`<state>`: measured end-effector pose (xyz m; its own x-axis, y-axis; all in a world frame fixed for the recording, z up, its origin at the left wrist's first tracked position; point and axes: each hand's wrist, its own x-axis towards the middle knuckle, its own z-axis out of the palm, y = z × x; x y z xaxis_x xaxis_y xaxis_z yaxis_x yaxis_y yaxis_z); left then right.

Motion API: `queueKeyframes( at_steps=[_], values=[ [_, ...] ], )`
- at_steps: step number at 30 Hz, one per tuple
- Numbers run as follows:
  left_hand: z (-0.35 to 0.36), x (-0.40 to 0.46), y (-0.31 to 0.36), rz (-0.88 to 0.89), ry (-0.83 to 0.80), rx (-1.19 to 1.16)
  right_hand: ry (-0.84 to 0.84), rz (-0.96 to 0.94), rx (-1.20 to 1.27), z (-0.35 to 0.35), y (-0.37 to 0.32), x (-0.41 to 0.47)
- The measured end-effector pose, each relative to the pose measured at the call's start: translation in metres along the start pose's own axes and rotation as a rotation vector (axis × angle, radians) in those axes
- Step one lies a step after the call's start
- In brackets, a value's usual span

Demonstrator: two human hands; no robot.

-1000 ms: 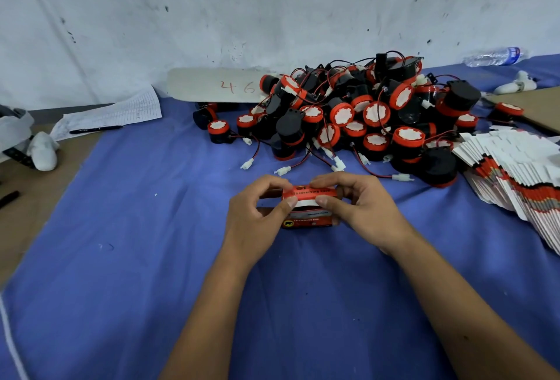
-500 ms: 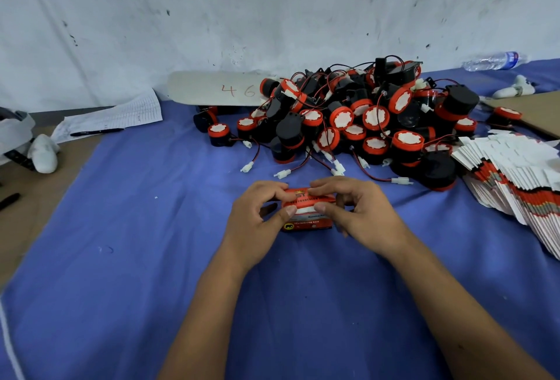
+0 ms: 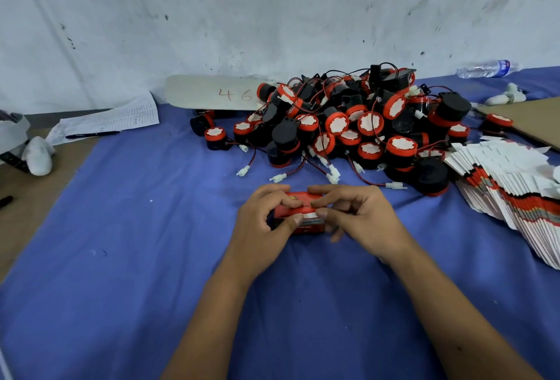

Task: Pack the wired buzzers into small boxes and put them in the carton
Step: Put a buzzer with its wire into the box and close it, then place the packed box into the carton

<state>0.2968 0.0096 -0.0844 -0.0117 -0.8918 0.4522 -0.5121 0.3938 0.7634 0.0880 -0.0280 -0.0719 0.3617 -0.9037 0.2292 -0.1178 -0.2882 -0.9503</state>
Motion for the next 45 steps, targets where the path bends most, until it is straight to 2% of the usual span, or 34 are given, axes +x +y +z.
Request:
queueKeyframes(
  at_steps=[3,7,16,24,33,41,45],
  values=[
    [-0.001,0.0,-0.001,0.02,0.001,0.023,0.101,-0.111,-0.069,0.004,0.005,0.0],
    [-0.001,0.002,-0.001,0.001,-0.011,0.056,0.125,-0.159,-0.122,0.005,0.007,0.003],
    [0.001,0.001,-0.001,-0.015,0.004,0.037,0.066,-0.152,-0.21,0.01,0.001,0.003],
    [0.001,0.001,-0.004,-0.028,-0.025,0.048,-0.059,-0.148,-0.296,-0.001,0.003,-0.001],
    [0.0,0.001,-0.007,0.02,0.025,0.086,0.026,-0.391,-0.602,0.006,0.001,0.0],
    [-0.003,0.001,-0.004,0.023,0.001,0.104,0.022,-0.245,-0.756,0.014,-0.015,-0.001],
    [-0.011,0.003,-0.003,0.015,-0.07,0.121,-0.072,-0.231,-1.001,0.02,-0.038,0.022]
  ],
)
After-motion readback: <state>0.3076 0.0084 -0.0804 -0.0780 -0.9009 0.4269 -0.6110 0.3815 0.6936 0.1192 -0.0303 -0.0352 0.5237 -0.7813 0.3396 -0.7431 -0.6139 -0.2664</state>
